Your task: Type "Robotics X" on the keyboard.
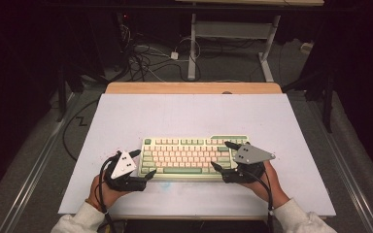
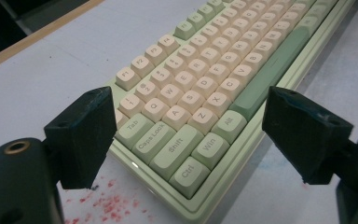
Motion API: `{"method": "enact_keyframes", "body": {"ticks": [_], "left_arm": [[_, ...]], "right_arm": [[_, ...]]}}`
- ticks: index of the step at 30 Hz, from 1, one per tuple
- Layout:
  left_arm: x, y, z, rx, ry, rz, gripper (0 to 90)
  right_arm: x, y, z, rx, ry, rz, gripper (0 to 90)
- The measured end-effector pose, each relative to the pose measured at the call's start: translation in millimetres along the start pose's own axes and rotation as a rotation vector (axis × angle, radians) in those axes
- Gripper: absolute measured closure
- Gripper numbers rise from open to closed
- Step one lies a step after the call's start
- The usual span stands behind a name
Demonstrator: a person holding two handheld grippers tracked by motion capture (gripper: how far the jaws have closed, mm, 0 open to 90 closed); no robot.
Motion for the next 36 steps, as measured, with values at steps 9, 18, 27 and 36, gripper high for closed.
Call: {"method": "enact_keyframes", "body": {"ticks": [9,18,27,36], "left_arm": [[9.3,-8.0,-1.9,-0.058,0.036,0.01,48.8],[23.8,-22.7,-0.3,-0.108,0.037,0.001,83.3],[38.9,-40.5,-1.2,-0.129,0.028,-0.021,87.7],[49.8,-60.3,-0.6,-0.15,0.012,-0.071,87.7]], "right_arm": [[-9.2,12.1,3.1,-0.009,-0.006,0.008,22.9],[-12.5,19.5,6.5,-0.016,-0.019,0.022,22.8],[-15.9,20.6,7.5,-0.027,-0.011,0.01,23.4],[-18.3,19.5,8.1,-0.037,0.005,-0.003,23.7]]}}
Point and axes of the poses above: each handheld gripper's, and its own axes: y roughly backward along the jaws, x roughly out of its top, z roughly to its right, the point moved 4 cm from there along -y, roughly forward along the jaws, and after that the axes turned 6 degrees about -y, right-handed, at the moved point
